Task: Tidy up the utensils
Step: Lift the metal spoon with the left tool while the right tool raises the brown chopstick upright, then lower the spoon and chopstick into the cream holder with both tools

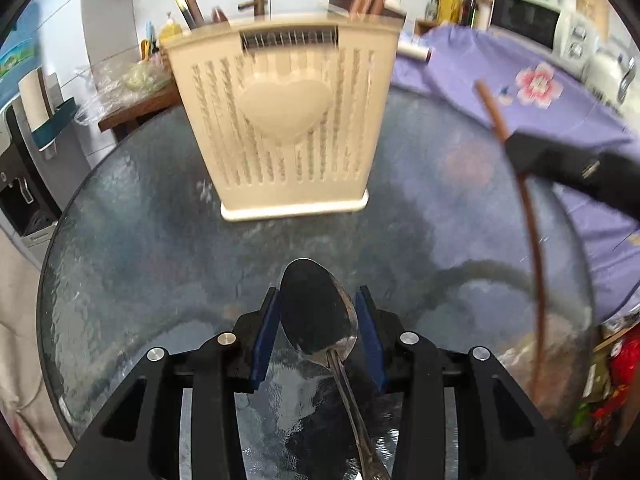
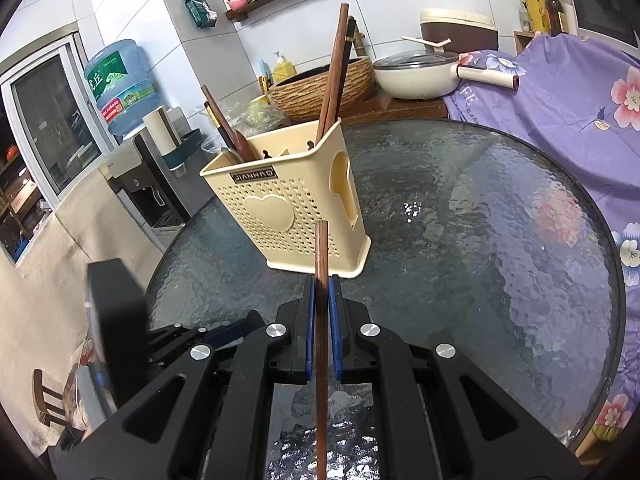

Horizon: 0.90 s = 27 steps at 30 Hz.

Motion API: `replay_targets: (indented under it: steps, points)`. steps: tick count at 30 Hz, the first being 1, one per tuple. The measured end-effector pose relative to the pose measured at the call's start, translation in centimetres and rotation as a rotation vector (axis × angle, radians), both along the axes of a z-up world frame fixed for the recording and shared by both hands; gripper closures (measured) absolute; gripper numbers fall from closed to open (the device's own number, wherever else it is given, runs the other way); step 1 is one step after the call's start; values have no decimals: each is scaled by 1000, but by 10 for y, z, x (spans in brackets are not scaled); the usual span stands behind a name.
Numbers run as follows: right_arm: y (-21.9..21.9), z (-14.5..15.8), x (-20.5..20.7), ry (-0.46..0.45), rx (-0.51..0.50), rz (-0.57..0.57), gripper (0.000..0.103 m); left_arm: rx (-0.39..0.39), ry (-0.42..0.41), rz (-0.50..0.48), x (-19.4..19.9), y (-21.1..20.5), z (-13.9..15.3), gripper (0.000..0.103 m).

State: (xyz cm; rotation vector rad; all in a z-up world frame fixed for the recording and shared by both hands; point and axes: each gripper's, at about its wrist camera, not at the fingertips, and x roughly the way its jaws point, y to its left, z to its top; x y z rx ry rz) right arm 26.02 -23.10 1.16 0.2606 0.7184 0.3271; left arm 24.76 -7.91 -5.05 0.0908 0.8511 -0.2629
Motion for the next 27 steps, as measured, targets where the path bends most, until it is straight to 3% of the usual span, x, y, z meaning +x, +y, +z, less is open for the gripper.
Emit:
replay_targets:
  steps: [5,13,27]
  points:
    - [-1,7,-4,-24,3,3,95,-59,-88,-9,-8,12,25,65]
    - [1,17,-9,-50,-11,13,95,-91,-151,-20,-18,16,40,65]
    - [8,66,-17,-152,-3,68,96,-168,-233,-32,-17,36,88,66]
